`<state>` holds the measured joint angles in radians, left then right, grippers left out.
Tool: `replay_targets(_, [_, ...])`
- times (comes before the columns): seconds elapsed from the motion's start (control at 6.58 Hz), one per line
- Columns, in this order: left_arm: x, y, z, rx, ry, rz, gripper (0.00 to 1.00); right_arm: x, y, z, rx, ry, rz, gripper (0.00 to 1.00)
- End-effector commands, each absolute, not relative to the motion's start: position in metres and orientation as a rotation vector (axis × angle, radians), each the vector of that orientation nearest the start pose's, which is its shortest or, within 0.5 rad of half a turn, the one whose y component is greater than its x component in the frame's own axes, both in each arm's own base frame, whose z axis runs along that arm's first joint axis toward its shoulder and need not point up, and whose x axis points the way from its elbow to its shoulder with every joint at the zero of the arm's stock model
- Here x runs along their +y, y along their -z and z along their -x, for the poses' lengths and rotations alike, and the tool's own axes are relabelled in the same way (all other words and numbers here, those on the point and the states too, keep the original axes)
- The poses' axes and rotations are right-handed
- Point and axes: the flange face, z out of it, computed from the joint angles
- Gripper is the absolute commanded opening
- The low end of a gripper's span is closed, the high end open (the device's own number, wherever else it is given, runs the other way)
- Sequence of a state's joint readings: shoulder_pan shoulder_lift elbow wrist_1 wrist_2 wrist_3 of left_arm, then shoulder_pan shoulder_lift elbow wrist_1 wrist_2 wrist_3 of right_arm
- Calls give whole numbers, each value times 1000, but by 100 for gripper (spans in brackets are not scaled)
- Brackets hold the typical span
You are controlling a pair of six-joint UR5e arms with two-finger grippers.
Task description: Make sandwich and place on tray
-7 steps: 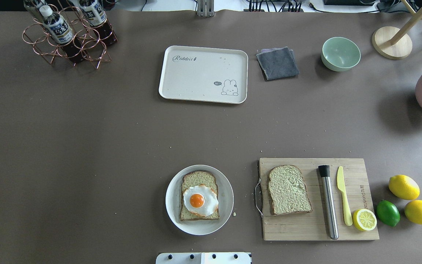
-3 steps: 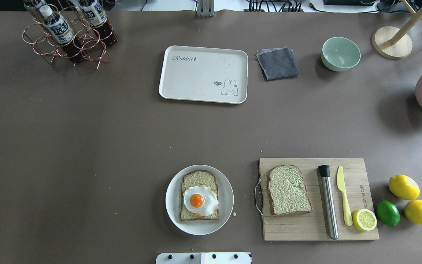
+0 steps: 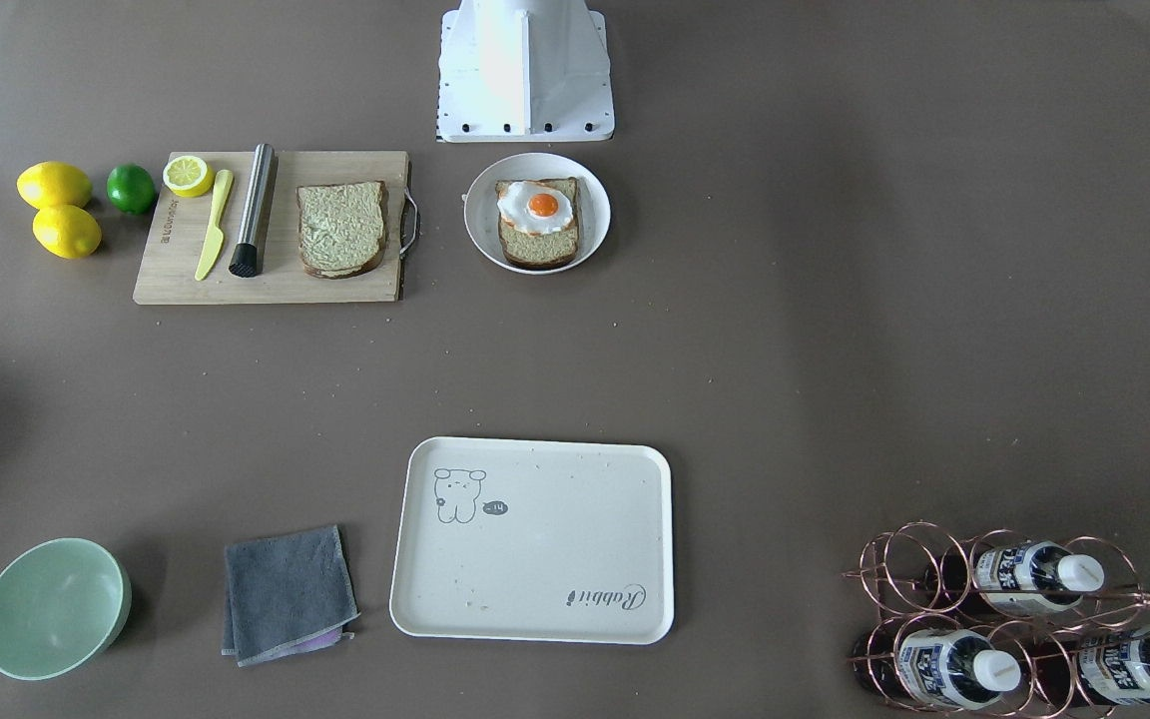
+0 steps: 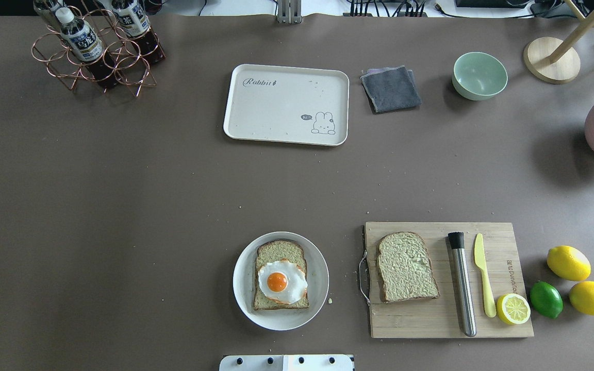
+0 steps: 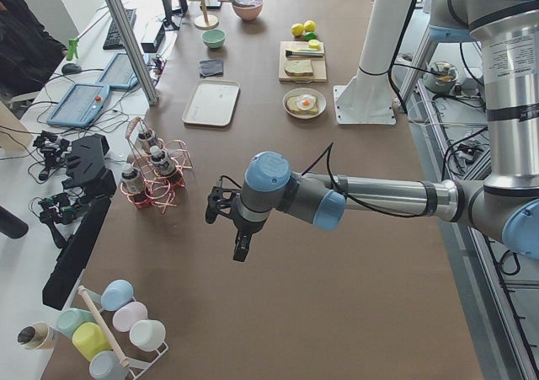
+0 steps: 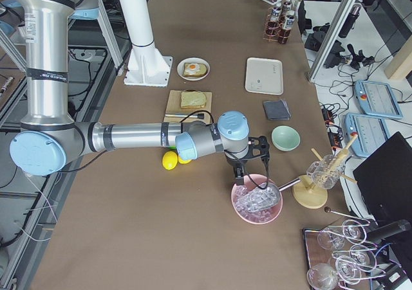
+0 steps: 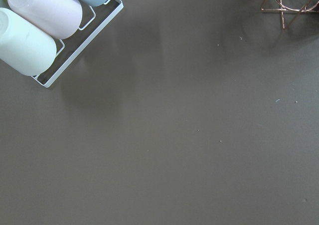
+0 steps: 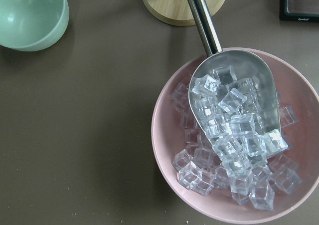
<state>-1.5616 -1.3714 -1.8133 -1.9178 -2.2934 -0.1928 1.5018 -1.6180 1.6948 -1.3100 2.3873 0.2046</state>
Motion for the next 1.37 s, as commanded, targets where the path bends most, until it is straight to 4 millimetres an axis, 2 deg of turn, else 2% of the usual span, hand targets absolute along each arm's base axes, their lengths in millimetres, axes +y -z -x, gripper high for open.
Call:
replay_targets(0.0, [-430,-592,63,748,35,-304,97,-499,-580,-26,-847,14,-216,100])
replay_targets(0.15, [-434,-587,63,749,35,-311,97,-500,-577,-22,-848,22,-218,100])
replay_targets(0.46, [-460,-556,52,775,75,-331,97,-525,-540,21,-877,74,-230,100])
replay_targets(0.61, [-471,-536,28,804,77,-322,97,-537,-516,48,-896,77,-223,100])
replay_targets(0.76, [-488,-507,4,844,117,-313,97,-541,-488,77,-921,64,-209,100])
replay_targets(0.91, [-497,-487,-28,886,141,-296,97,-535,-463,107,-949,16,-194,100])
replay_targets(1.06, [-507,-460,-63,936,176,-284,97,-532,-448,140,-966,-30,-213,100])
replay_targets(1.22, [-508,-436,-98,980,199,-255,97,-524,-440,173,-967,-70,-242,100])
